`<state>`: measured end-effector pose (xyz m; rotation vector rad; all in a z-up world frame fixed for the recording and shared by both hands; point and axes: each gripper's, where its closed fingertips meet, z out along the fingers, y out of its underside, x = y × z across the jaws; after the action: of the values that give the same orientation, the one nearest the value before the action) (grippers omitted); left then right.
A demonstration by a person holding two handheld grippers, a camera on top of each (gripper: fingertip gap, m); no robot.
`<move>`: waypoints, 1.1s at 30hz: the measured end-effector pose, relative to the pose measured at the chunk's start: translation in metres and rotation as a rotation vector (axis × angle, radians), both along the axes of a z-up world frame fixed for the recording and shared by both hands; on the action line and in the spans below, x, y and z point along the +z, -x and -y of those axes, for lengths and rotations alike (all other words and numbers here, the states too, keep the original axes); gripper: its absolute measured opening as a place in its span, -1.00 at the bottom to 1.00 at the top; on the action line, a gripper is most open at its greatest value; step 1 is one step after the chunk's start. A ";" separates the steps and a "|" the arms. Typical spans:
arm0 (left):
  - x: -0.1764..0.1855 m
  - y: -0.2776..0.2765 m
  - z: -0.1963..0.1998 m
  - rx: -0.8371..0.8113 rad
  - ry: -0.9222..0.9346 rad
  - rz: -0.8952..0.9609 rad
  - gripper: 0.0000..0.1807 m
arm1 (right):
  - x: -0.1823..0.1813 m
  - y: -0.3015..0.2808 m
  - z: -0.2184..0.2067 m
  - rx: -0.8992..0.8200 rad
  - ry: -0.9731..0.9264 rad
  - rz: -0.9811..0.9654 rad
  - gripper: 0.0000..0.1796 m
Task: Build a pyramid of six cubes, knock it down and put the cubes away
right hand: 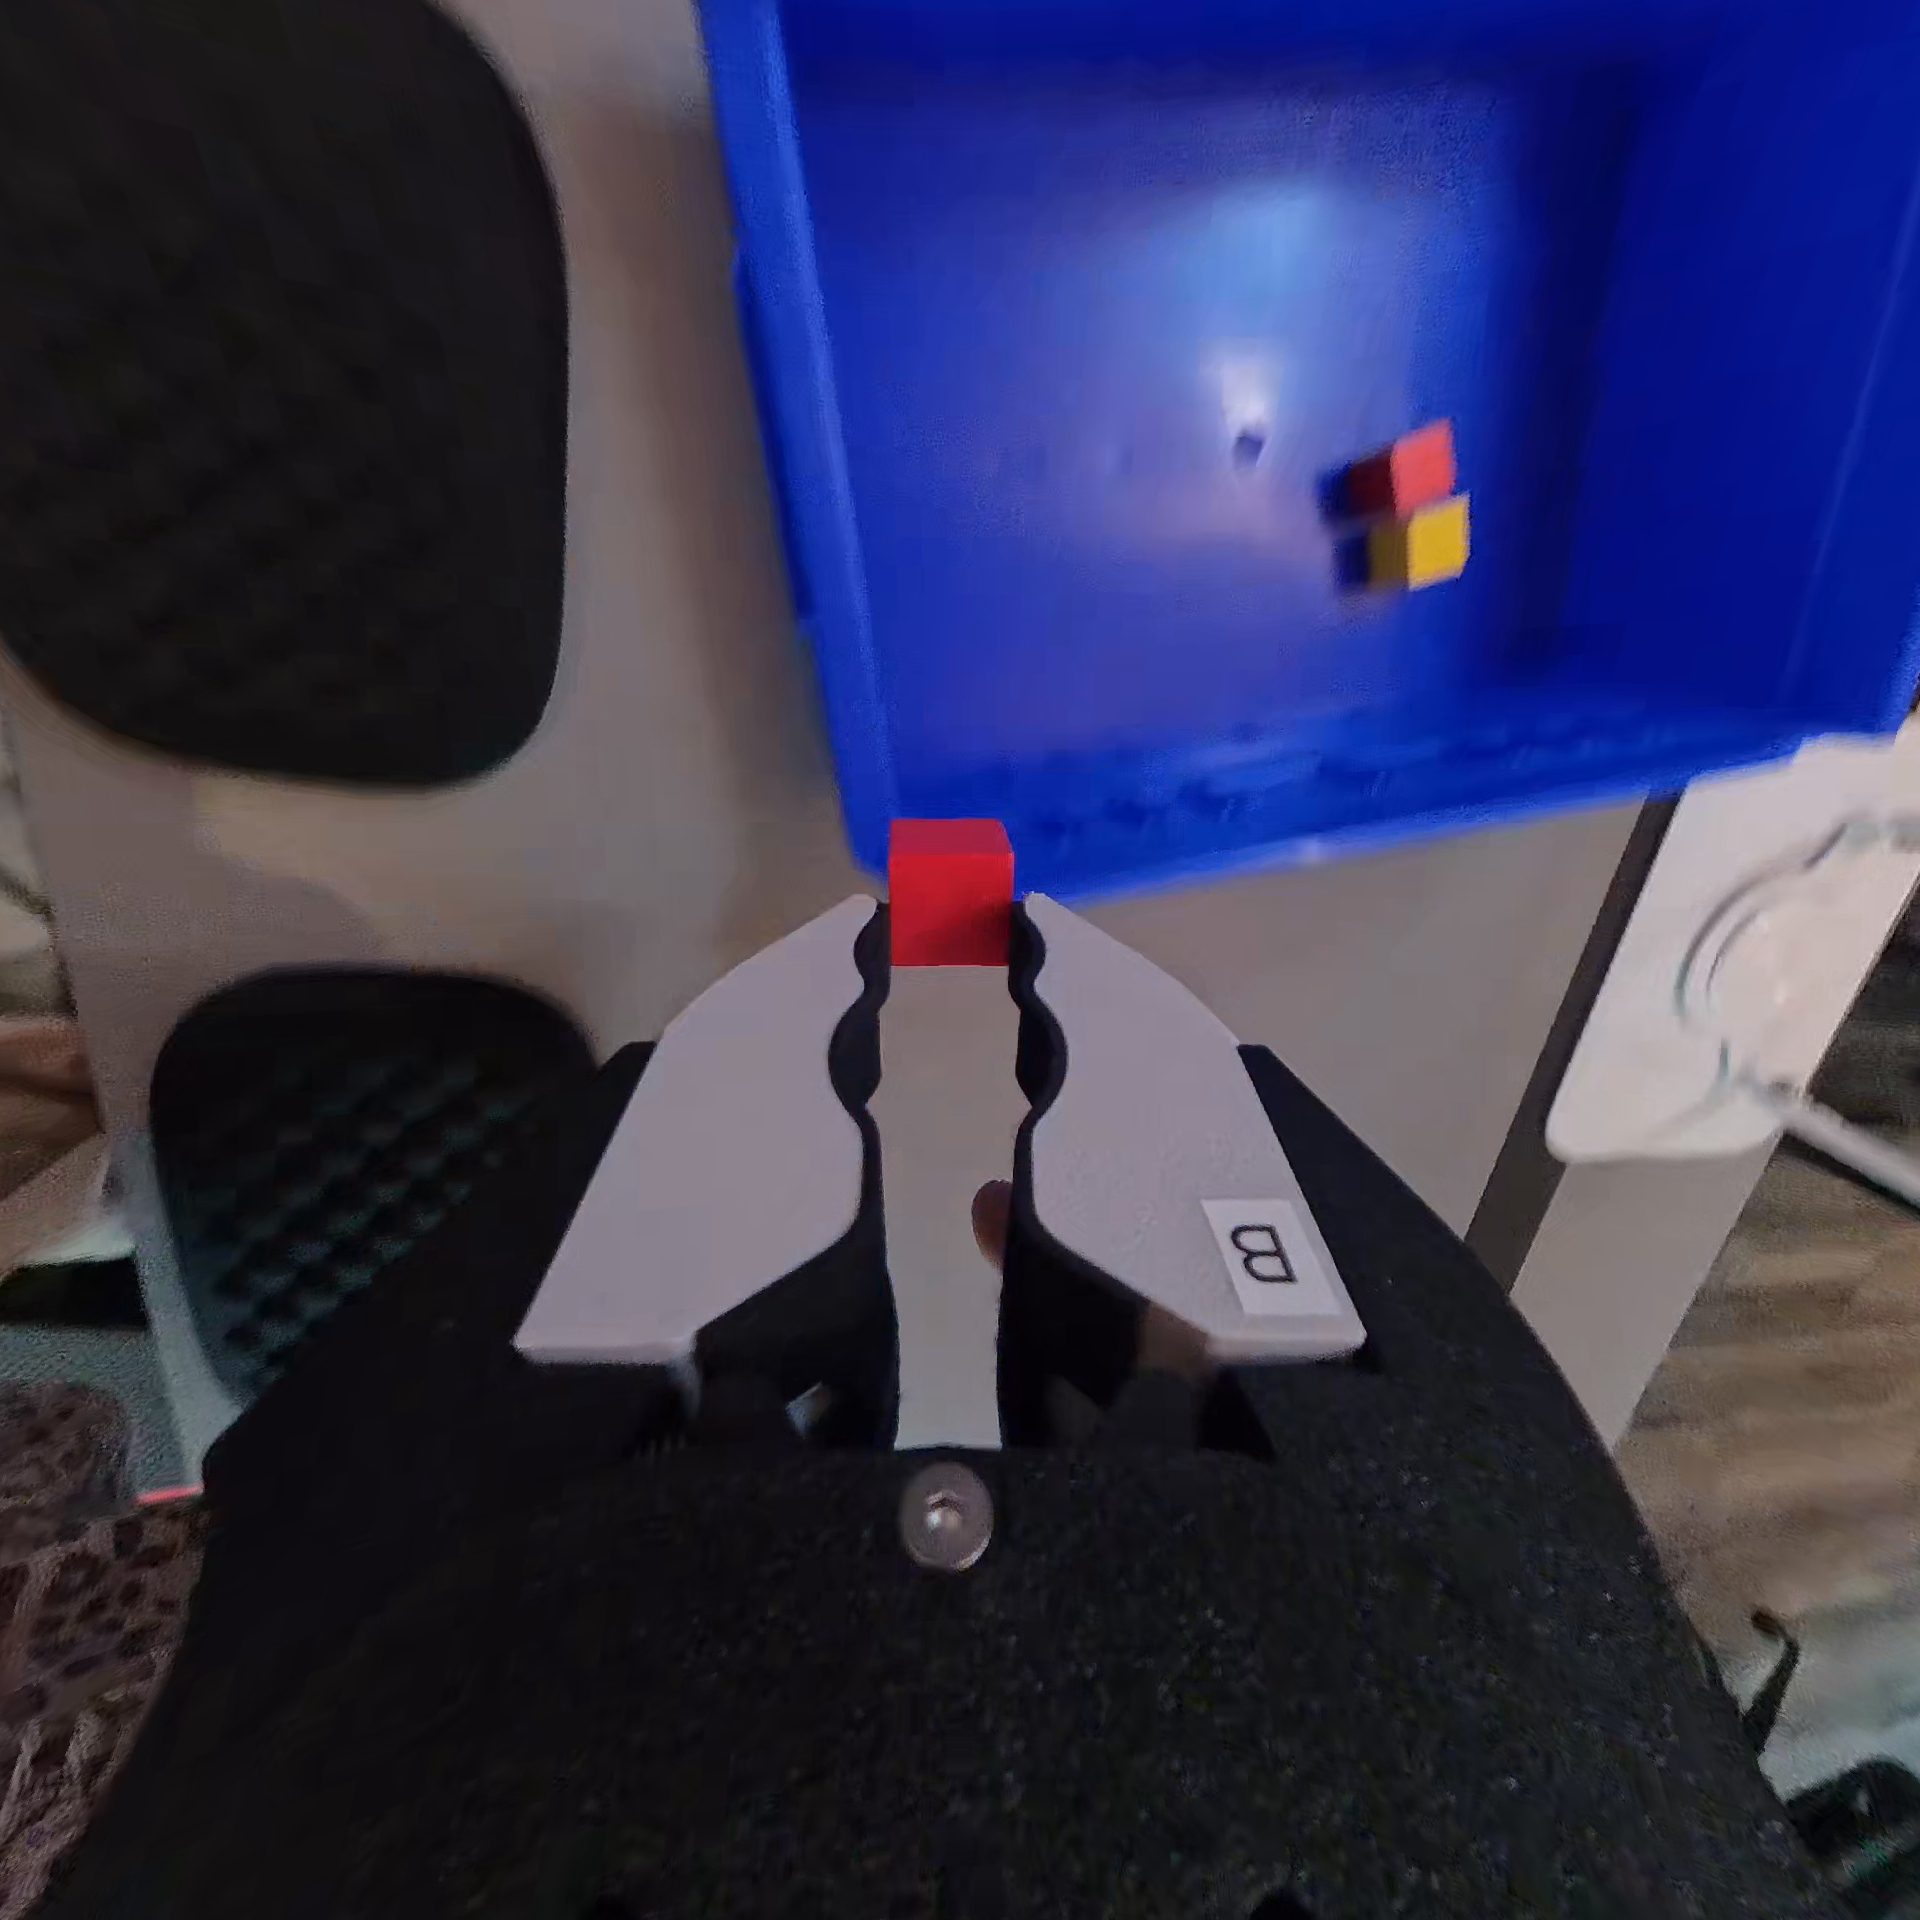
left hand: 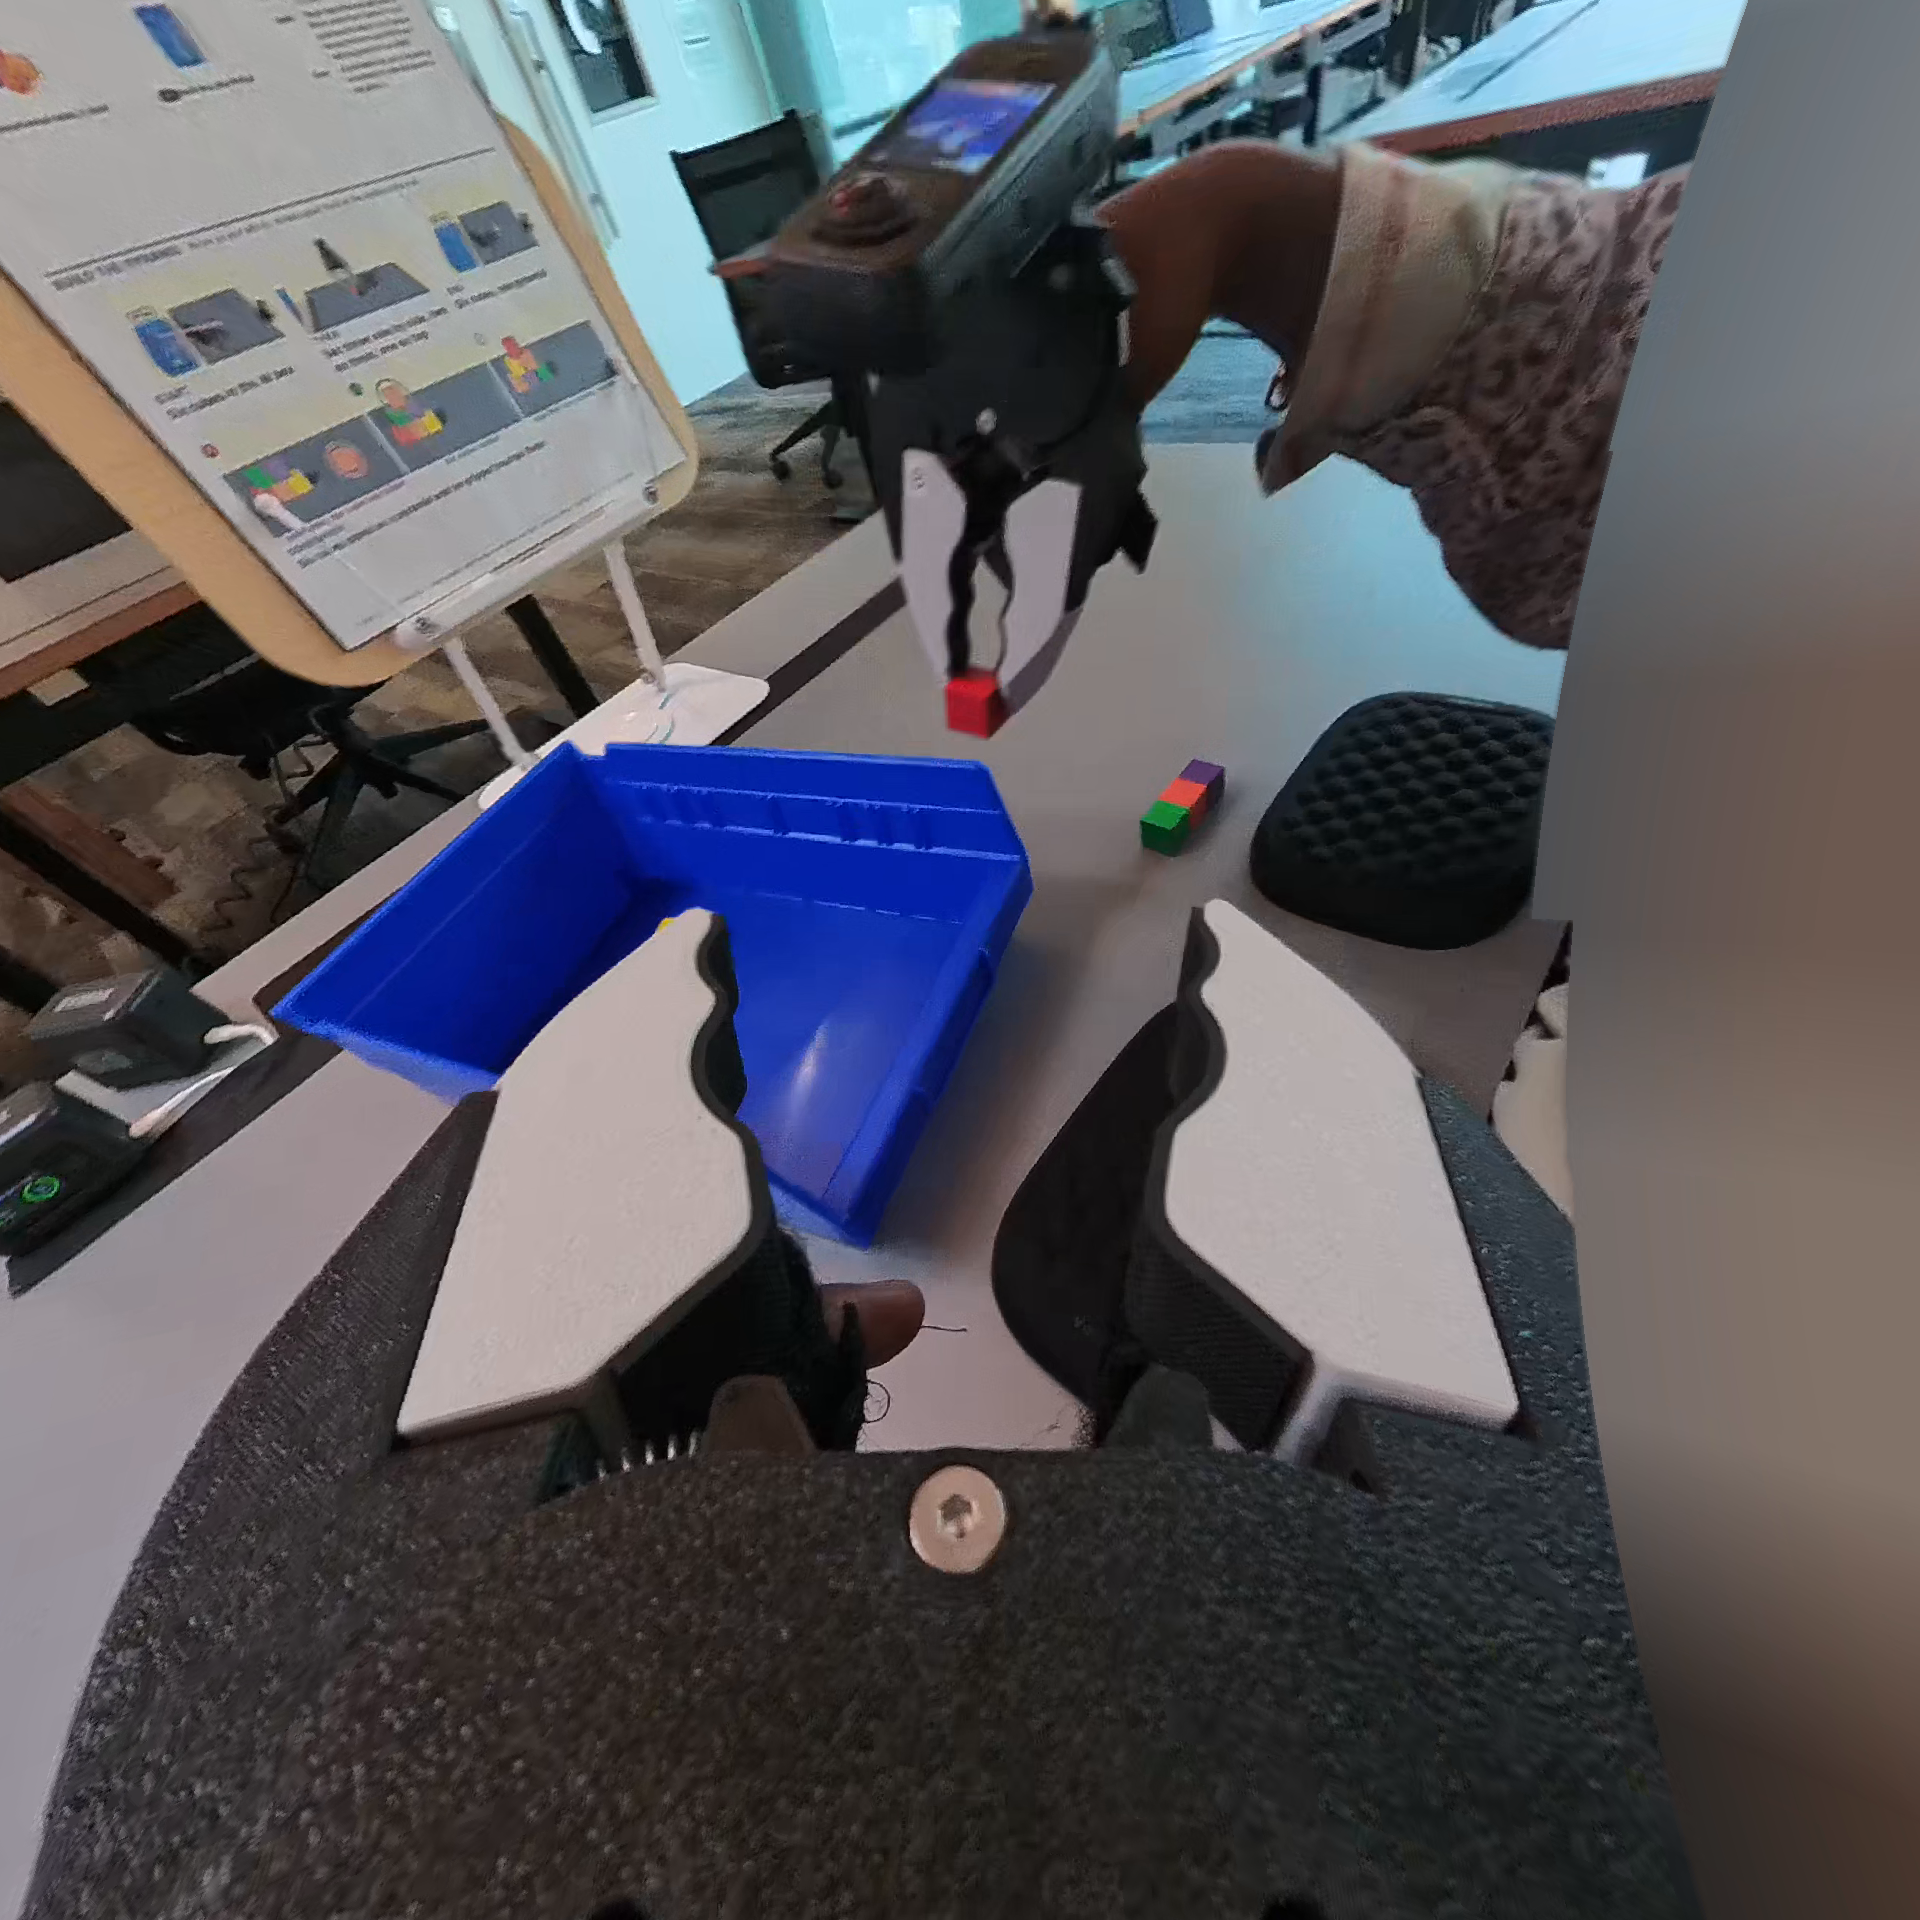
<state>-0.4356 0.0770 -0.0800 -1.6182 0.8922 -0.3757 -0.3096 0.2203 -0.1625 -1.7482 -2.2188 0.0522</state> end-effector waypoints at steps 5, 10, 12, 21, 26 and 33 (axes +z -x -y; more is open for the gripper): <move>-0.003 -0.030 0.004 -0.079 -0.003 -0.055 -0.09 | -0.024 -0.088 0.027 -0.102 0.037 0.054 -0.76; -0.008 -0.047 0.003 -0.115 0.017 -0.084 -0.09 | -0.064 -0.119 0.035 -0.155 0.086 0.077 -0.76; -0.010 -0.050 0.003 -0.116 0.018 -0.095 -0.09 | -0.076 -0.120 0.034 -0.154 0.085 0.085 -0.76; -0.012 -0.050 0.003 -0.121 0.025 -0.100 -0.09 | -0.104 -0.120 0.027 -0.181 0.119 0.127 -0.77; -0.011 -0.044 0.003 -0.109 0.022 -0.091 -0.09 | -0.110 -0.118 0.027 -0.179 0.137 0.138 -0.76; -0.010 -0.043 0.004 -0.117 0.016 -0.089 -0.09 | -0.112 -0.118 0.024 -0.192 0.157 0.135 -0.77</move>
<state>-0.3930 0.0735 -0.0896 -1.6121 1.0565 -0.3958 -0.1916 0.1959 -0.2744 -2.1001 -2.1778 0.0677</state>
